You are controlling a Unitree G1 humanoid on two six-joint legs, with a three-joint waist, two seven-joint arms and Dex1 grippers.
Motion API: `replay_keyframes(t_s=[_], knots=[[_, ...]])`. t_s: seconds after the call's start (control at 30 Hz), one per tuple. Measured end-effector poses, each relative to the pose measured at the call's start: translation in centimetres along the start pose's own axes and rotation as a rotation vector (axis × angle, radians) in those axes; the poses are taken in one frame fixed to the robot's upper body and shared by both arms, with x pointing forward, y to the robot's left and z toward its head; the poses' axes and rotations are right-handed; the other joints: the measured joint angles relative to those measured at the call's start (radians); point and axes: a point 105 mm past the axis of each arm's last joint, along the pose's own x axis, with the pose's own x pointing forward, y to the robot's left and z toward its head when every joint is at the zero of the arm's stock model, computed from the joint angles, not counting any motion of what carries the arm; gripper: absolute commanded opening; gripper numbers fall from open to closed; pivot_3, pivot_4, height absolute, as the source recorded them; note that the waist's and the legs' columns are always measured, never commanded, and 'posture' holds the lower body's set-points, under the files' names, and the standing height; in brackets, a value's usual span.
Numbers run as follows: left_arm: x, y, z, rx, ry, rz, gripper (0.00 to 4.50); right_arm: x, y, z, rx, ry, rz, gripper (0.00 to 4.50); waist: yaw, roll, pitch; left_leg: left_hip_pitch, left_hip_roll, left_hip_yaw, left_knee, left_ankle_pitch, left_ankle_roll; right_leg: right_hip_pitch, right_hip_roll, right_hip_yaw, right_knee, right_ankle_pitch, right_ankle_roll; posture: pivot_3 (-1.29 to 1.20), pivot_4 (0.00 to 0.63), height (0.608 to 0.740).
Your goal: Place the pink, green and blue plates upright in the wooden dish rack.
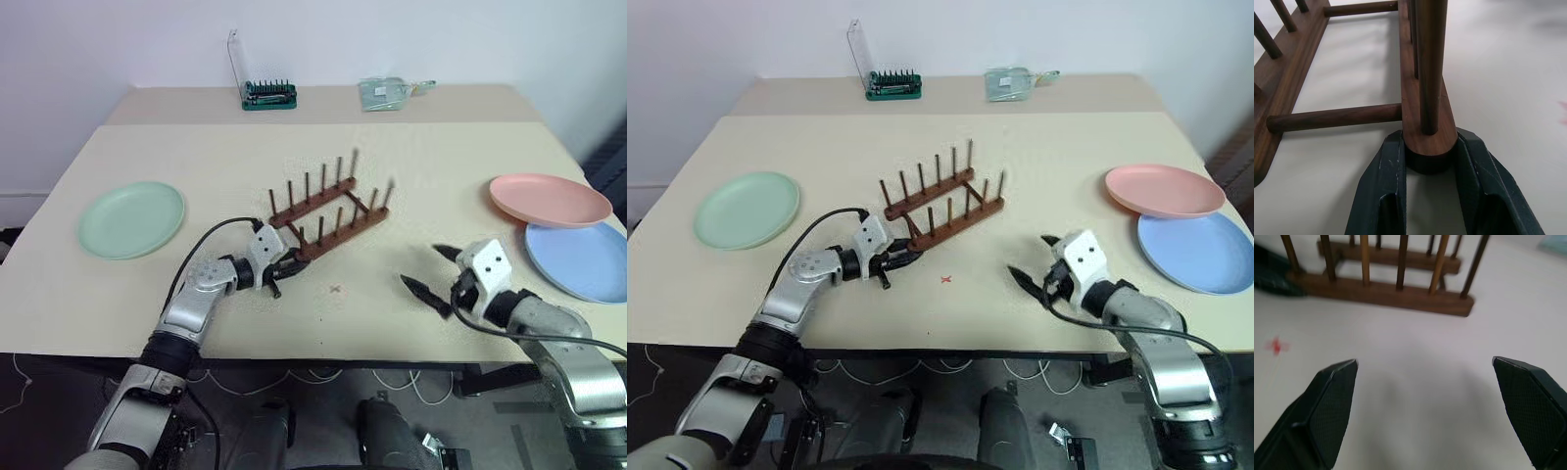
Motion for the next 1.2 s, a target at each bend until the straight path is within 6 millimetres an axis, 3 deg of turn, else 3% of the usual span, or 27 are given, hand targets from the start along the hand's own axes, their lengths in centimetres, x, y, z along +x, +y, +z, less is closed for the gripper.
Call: replay_keyframes(t_s=[0.1, 0.2, 0.43, 0.57, 0.67, 0.77, 0.87, 0.9, 1.07, 1.2], knots=[[1.3, -0.9, 0.6, 0.034, -0.005, -0.134, 0.74, -0.1, 0.3, -0.3, 0.004, 0.009, 0.013, 4.5, 0.004, 0.0, 0.0, 0.0, 0.0, 0.0, 0.001, 0.0, 0.0, 0.0, 0.0, 0.0, 0.0, 0.0, 0.0, 0.0, 0.15, 0.74], [2.2, -0.4, 0.9, 0.055, 0.001, -0.166, 0.74, -0.1, 0.4, 0.0, -0.007, -0.002, 0.004, 4.5, 0.003, -0.001, 0.0, 0.0, 0.0, 0.0, 0.001, 0.0, 0.0, 0.0, 0.0, 0.0, 0.0, 0.0, 0.0, 0.0, 0.15, 0.74], [1.8, 1.0, 0.7, 0.048, 0.008, -0.129, 4.04, -0.1, 0.6, 0.7, -0.023, -0.016, -0.003, 4.5, 0.0, -0.001, 0.001, 0.0, 0.0, 0.0, 0.0, 0.0, 0.001, 0.0, 0.0, 0.0, 0.0, 0.0, 0.001, 0.0, 0.15, 0.74], [0.0, 1.6, 0.1, 0.065, 0.034, -0.094, 4.04, -0.1, 0.6, 0.9, -0.023, -0.011, -0.004, 4.5, -0.013, -0.001, 0.0, 0.0, 0.0, 0.0, 0.0, 0.0, 0.001, 0.0, 0.0, 0.0, 0.0, 0.0, 0.001, 0.0, 0.15, 0.74], [-1.5, 1.2, -0.7, 0.001, 0.04, -0.077, 3.07, 0.1, 0.4, 1.2, -0.024, -0.009, -0.007, 3.6, -0.022, 0.0, 0.0, 0.001, 0.002, 0.0, 0.0, 0.0, 0.001, -0.001, 0.001, 0.0, 0.001, 0.0, 0.0, 0.0, 0.15, 0.74], [-3.2, 0.0, -1.0, -0.056, 0.043, -0.096, 1.56, 0.5, 0.1, 1.6, -0.043, -0.009, -0.015, 2.09, -0.017, 0.0, 0.0, 0.001, 0.002, 0.0, 0.0, 0.0, 0.001, -0.001, 0.001, 0.0, 0.001, 0.0, 0.0, 0.0, 0.15, 0.74], [-3.1, -1.7, -0.9, -0.078, 0.041, -0.144, 0.03, 1.3, 0.1, 1.3, -0.053, 0.017, -0.013, 0.52, -0.007, 0.0, 0.0, 0.0, 0.001, 0.0, 0.0, 0.0, 0.001, 0.0, 0.0, 0.001, 0.0, 0.0, 0.0, 0.0, 0.15, 0.74], [-2.6, -2.2, -0.7, -0.079, 0.039, -0.156, 0.02, 1.6, 0.2, 1.1, -0.06, 0.03, -0.017, 0.11, -0.002, 0.0, 0.0, 0.0, 0.001, 0.0, 0.001, 0.0, 0.001, 0.0, 0.0, 0.001, 0.0, 0.0, 0.0, 0.0, 0.15, 0.74], [-0.1, -4.1, 0.3, -0.063, 0.025, -0.182, 0.02, 2.9, -0.5, -1.3, -0.086, 0.135, -0.063, 0.11, 0.008, 0.0, 0.0, 0.0, 0.0, 0.0, 0.0, 0.0, 0.001, 0.0, 0.0, 0.001, 0.0, 0.0, 0.0, 0.0, 0.15, 0.74], [1.5, -4.0, 0.7, -0.032, 0.029, -0.126, 0.02, 3.7, -1.1, -1.4, -0.114, 0.144, -0.09, 0.11, 0.011, 0.0, -0.001, 0.0, 0.0, 0.0, 0.001, 0.0, 0.001, 0.0, 0.0, 0.001, 0.0, 0.0, 0.0, 0.0, 0.15, 0.74]])
